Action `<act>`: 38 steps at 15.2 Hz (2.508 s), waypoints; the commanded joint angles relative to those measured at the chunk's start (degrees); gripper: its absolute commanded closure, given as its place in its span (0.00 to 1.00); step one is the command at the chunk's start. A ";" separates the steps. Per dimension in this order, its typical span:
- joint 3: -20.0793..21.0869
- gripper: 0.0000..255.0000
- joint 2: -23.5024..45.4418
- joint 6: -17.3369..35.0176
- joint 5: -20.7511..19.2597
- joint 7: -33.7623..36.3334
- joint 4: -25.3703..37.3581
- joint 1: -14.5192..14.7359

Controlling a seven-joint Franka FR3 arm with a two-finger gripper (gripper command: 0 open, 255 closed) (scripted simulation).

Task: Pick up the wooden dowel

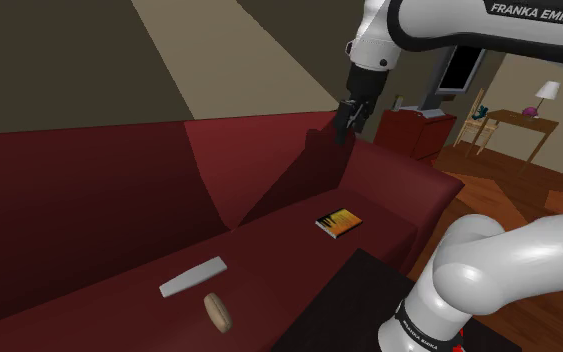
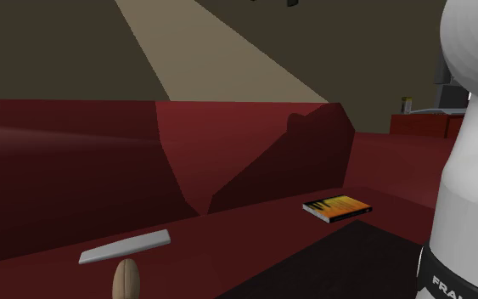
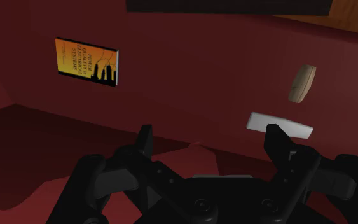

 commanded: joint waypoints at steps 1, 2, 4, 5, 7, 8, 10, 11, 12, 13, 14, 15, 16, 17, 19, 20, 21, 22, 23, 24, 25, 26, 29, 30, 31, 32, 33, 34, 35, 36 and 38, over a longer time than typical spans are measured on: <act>0.00 0.00 0.00 0.00 0.00 0.00 0.00 0.00; 0.62 0.00 -0.05 1.54 0.41 0.89 -1.69 0.21; 1.91 0.00 0.09 4.67 1.22 2.67 -4.87 0.65; 2.57 0.00 0.28 6.27 1.63 3.56 -6.37 0.88; 3.94 0.00 0.93 9.54 2.44 5.35 -9.18 1.36; 4.64 0.00 1.38 11.22 2.84 6.25 -10.49 1.59; 6.10 0.00 2.58 14.66 3.62 8.06 -12.91 2.06; 6.86 0.00 3.32 16.42 4.00 8.98 -14.01 2.29; 7.63 0.00 4.16 18.22 4.35 9.90 -15.04 2.50; 8.42 0.00 5.11 20.04 4.69 10.84 -16.00 2.71; 9.22 0.00 6.16 21.89 5.01 11.79 -16.88 2.90; 10.03 0.00 7.31 23.77 5.29 12.75 -17.69 3.07; 10.87 0.00 8.57 25.67 5.54 13.74 -18.41 3.22; 11.73 0.00 9.93 27.59 5.75 14.74 -19.06 3.33; 13.48 0.00 12.98 31.50 5.99 16.83 -20.09 3.48; 14.40 0.00 14.65 33.48 6.02 17.93 -20.48 3.48; 15.32 0.00 16.43 35.46 5.95 19.08 -20.78 3.46; 16.26 0.00 18.30 37.44 5.78 20.27 -21.00 3.36; 17.23 0.00 20.27 39.42 5.49 21.54 -21.12 3.22; 18.23 0.00 22.34 41.38 5.08 22.87 -21.15 2.99; 19.24 0.00 24.49 43.32 4.49 24.30 -21.09 2.71; 20.27 0.00 26.72 45.22 3.73 25.84 -20.94 2.34; 23.32 0.00 33.96 50.61 -0.08 31.38 -19.90 0.89; 24.25 0.00 36.54 52.25 -1.96 33.61 -19.35 0.34; 25.10 0.00 39.21 53.76 -4.19 36.07 -18.70 -0.21; 25.75 0.00 41.96 55.13 -6.80 38.77 -17.93 -0.64; 26.19 0.00 44.78 56.34 -9.73 41.67 -17.04 -0.93; 26.27 0.00 47.64 57.37 -12.89 44.71 -16.02 -0.91; 26.03 0.00 50.51 58.23 -16.16 47.80 -14.90 -0.60; 25.42 0.00 53.35 58.96 -19.36 50.82 -13.66 0.08; 23.55 0.00 58.83 60.09 -25.18 56.36 -10.94 2.17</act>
